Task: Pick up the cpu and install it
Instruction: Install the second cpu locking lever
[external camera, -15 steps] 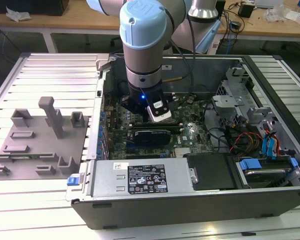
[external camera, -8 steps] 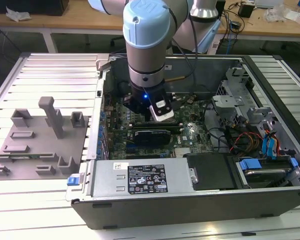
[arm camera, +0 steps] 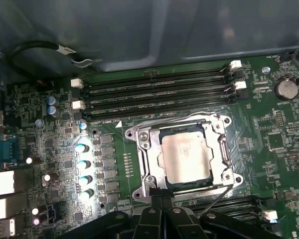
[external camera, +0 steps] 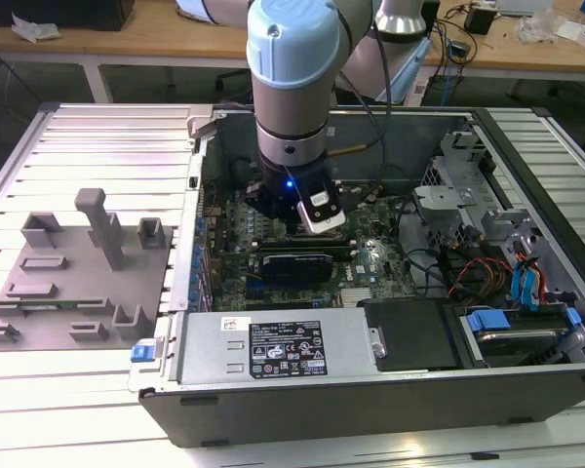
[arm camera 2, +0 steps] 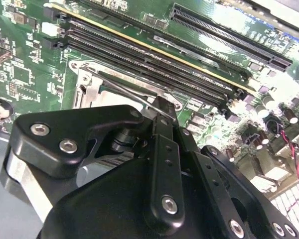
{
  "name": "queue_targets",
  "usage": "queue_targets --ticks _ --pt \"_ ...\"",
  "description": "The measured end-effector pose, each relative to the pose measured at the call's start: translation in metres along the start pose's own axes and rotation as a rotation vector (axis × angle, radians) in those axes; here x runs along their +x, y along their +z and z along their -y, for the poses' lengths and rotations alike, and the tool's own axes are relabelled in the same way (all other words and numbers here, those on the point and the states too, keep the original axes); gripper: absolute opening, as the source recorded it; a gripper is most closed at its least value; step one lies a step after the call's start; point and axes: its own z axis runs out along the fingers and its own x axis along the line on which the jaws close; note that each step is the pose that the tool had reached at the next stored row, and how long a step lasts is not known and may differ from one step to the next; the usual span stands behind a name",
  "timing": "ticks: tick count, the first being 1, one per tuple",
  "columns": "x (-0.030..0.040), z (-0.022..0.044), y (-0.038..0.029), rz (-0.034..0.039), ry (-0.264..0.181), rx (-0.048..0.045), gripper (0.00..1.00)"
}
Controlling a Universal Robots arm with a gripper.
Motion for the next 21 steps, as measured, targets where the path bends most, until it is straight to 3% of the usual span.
queue_targets --ticks 2,8,17,21 --pt "-0.0002 -0.0008 -0.0046 0.0 0.0 0.0 0.11" --pt "-0.0013 -0.0049 -0.0289 0.0 0.0 0.0001 0.11" --pt "-0.0022 -0.0078 -0.0458 0.0 0.0 0.0 0.11" --pt "-0.0054 -0.0083 -0.0461 -0.0002 0.0 0.0001 0.11"
